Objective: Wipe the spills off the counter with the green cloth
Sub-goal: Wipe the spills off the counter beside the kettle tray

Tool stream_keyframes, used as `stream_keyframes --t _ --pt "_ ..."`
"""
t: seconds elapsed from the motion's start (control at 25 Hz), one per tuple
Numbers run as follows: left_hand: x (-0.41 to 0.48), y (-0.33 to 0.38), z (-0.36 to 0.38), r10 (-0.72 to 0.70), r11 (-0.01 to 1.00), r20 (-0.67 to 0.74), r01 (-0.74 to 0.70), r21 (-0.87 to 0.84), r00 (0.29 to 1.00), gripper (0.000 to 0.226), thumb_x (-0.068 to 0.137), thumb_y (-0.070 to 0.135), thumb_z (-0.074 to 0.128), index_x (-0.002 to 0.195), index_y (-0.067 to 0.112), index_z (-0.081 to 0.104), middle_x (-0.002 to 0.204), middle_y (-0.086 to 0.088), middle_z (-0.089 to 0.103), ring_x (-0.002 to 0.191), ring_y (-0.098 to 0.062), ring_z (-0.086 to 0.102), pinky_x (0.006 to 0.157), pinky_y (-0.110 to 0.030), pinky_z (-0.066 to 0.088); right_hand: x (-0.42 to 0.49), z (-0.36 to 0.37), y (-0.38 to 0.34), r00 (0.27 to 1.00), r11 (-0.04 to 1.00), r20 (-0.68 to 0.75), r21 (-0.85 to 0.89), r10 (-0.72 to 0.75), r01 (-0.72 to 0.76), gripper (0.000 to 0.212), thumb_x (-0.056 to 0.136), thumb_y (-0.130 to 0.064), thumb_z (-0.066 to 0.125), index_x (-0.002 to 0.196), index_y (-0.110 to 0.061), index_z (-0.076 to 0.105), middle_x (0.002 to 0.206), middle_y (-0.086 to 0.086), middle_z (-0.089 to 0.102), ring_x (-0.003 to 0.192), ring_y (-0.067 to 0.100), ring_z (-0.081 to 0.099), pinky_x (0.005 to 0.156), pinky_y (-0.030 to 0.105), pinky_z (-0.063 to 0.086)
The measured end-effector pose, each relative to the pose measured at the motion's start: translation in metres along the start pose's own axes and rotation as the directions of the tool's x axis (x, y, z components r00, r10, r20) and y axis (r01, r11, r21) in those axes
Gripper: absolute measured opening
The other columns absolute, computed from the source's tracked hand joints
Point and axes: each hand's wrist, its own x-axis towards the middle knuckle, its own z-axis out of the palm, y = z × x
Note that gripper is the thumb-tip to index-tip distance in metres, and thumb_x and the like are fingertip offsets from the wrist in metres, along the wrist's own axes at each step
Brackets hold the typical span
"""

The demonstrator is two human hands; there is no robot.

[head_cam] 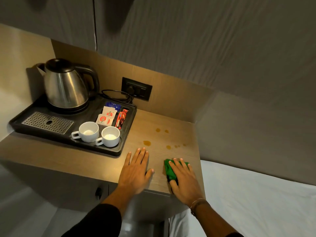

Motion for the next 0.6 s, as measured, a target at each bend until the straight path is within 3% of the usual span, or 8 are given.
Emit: stream_keyframes --t 0.12,0.28,0.4,0.48,0.6 --pt "0.0 -0.002 0.007 0.0 1.0 0.0 0.0 -0.009 1.0 0.077 0.103 0.06 0.022 0.163 0.013 0.012 0.173 -0.01 0.012 0.158 -0.026 0.001 0.127 -0.056 0.007 0.002 0.01 0.004 0.999 1.0 -0.031 -0.001 -0.007 0.007 0.067 0.101 -0.049 0.041 0.16 -0.039 0.011 0.167 -0.015 0.001 0.157 0.014 -0.007 0.129 0.05 0.0" --pt "0.0 -0.004 0.009 -0.001 1.0 -0.01 0.001 -0.005 1.0 0.076 0.104 0.06 0.023 0.163 0.014 0.012 0.172 -0.009 0.012 0.158 -0.025 0.002 0.126 -0.055 0.005 -0.013 0.021 0.015 0.999 0.999 0.012 0.006 -0.042 0.042 0.076 0.1 -0.028 0.052 0.157 -0.046 0.005 0.168 -0.016 -0.001 0.158 0.013 -0.006 0.129 0.053 0.002" --pt "0.0 -0.005 0.009 0.001 1.0 -0.033 -0.002 -0.004 0.999 0.075 0.105 0.061 0.024 0.163 0.015 0.014 0.172 -0.008 0.014 0.158 -0.025 0.003 0.123 -0.052 -0.001 -0.033 0.012 0.054 0.99 0.992 0.057 -0.021 -0.126 0.128 0.079 0.097 -0.025 0.048 0.156 -0.051 0.002 0.169 -0.02 -0.002 0.157 0.009 -0.01 0.129 0.051 0.003" --pt "0.0 -0.004 0.011 -0.003 1.0 -0.055 0.002 -0.02 0.998 0.074 0.105 0.062 0.023 0.163 0.017 0.012 0.173 -0.006 0.012 0.158 -0.023 0.0 0.124 -0.051 0.0 -0.021 0.0 0.075 0.994 0.994 0.004 0.009 -0.107 0.107 0.077 0.096 -0.022 0.048 0.157 -0.047 0.01 0.169 -0.018 0.004 0.158 0.012 -0.004 0.129 0.049 0.005" --pt "-0.001 -0.007 0.014 0.001 0.999 -0.061 -0.004 -0.049 0.998 0.074 0.105 0.063 0.024 0.163 0.019 0.013 0.173 -0.003 0.013 0.158 -0.02 0.0 0.128 -0.052 0.008 0.042 -0.014 0.063 0.992 0.989 -0.116 0.145 0.046 -0.029 0.066 0.1 -0.012 0.052 0.158 -0.032 0.028 0.168 -0.006 0.021 0.158 0.021 0.009 0.128 0.051 0.006"
